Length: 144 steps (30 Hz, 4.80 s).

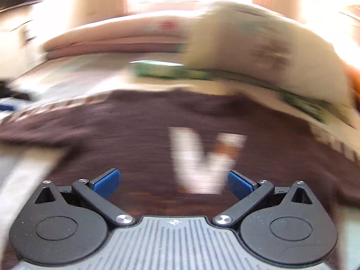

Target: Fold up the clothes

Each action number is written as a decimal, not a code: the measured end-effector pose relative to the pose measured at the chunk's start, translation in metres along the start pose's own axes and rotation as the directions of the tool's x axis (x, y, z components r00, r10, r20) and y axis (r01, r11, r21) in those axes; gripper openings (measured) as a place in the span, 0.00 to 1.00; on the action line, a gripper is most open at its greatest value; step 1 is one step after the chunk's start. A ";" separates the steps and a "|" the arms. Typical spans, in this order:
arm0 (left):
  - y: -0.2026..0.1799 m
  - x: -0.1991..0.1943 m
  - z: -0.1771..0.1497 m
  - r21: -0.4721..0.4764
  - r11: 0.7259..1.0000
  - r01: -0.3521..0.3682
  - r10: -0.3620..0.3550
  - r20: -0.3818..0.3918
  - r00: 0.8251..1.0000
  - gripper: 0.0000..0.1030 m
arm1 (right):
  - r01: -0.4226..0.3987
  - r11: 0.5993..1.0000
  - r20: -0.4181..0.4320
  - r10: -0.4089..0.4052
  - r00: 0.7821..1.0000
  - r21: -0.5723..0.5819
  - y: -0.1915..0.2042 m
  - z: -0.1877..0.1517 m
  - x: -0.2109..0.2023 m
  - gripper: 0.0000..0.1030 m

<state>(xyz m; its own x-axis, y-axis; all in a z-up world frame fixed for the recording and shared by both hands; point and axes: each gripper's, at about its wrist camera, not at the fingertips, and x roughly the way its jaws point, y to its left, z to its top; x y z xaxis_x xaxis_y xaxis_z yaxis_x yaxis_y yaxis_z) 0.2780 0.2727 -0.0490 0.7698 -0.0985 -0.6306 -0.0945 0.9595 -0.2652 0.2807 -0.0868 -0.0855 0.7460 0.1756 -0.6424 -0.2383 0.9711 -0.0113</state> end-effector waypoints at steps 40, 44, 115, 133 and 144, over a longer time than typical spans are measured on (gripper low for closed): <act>-0.024 -0.011 -0.007 0.067 0.997 0.049 -0.046 -0.039 0.998 0.99 | -0.100 0.988 -0.136 0.083 0.987 -0.119 0.052 -0.103 -0.092 1.00; -0.034 -0.011 -0.012 0.101 0.993 0.069 -0.064 -0.046 0.997 0.99 | -0.176 0.968 -0.084 0.163 0.983 -0.179 0.083 -0.087 -0.078 1.00; 0.143 0.005 -0.002 -0.354 0.905 -0.237 0.240 -0.038 0.970 0.99 | -0.306 0.948 -0.136 0.293 0.946 -0.086 0.117 -0.090 -0.101 1.00; 0.077 0.065 0.005 -0.100 0.989 -0.111 0.101 -0.100 0.990 0.99 | -0.257 0.961 -0.156 0.240 0.958 -0.101 0.096 -0.102 -0.064 1.00; 0.130 0.031 0.003 -0.255 0.886 -0.388 0.384 -0.066 0.921 0.99 | -0.239 0.964 -0.132 0.223 0.966 -0.121 0.100 -0.106 -0.065 1.00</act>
<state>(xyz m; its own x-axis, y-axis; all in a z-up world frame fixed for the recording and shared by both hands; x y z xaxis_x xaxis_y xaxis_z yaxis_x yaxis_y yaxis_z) 0.2914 0.3954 -0.1002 0.6310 0.2601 -0.7309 -0.5432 0.8208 -0.1767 0.1419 -0.0185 -0.1263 0.5852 0.3646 -0.7244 -0.4827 0.8743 0.0501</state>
